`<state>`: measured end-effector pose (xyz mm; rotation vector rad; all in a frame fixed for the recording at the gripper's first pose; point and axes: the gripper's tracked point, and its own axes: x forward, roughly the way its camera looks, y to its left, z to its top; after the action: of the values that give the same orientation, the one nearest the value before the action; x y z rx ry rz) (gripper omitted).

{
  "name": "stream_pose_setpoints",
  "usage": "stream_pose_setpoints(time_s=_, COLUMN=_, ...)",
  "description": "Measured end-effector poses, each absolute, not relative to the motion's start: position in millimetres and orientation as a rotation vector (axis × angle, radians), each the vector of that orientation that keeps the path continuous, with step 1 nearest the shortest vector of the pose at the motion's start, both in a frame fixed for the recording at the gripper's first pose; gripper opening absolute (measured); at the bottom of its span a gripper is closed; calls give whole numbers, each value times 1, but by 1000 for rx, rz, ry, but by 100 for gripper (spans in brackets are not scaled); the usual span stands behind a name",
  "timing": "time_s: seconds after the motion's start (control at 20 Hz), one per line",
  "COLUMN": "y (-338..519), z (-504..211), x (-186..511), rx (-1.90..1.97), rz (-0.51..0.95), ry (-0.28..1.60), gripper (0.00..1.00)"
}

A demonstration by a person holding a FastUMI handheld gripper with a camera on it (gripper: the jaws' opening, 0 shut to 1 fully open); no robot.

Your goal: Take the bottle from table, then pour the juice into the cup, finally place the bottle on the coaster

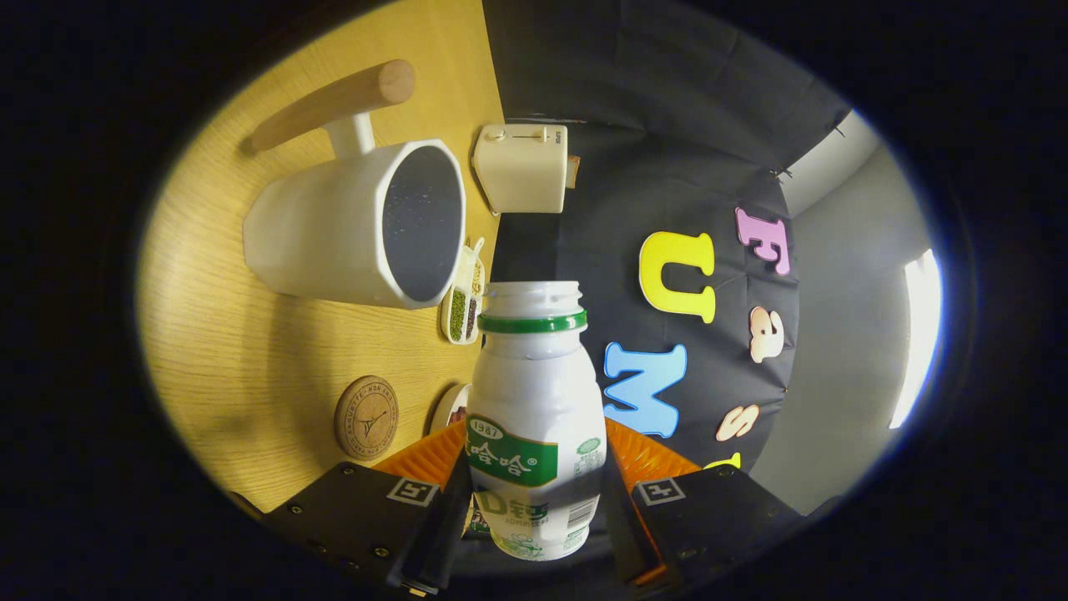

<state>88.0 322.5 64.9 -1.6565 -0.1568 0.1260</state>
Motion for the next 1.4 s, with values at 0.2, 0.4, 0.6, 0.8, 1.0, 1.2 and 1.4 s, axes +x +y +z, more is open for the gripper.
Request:
stream_pose_setpoints(time_s=0.2, y=324, z=68, x=88, rx=-1679, rz=122, ry=-166, gripper=71)
stream_pose_setpoints(time_s=0.4, y=325, z=72, x=87, rx=-1710, rz=111, ry=-184, gripper=72)
stream_pose_setpoints(time_s=0.6, y=327, z=75, x=86, rx=-1721, rz=108, ry=-187, gripper=71)
stream_pose_setpoints(time_s=0.8, y=330, z=79, x=84, rx=-1738, rz=101, ry=-208, gripper=71)
stream_pose_setpoints(time_s=1.0, y=331, z=85, x=84, rx=-1772, rz=86, ry=-228, gripper=71)
stream_pose_setpoints(time_s=1.2, y=332, z=86, x=83, rx=-1778, rz=87, ry=-229, gripper=72)
stream_pose_setpoints(time_s=1.4, y=332, z=86, x=82, rx=-1796, rz=88, ry=-231, gripper=71)
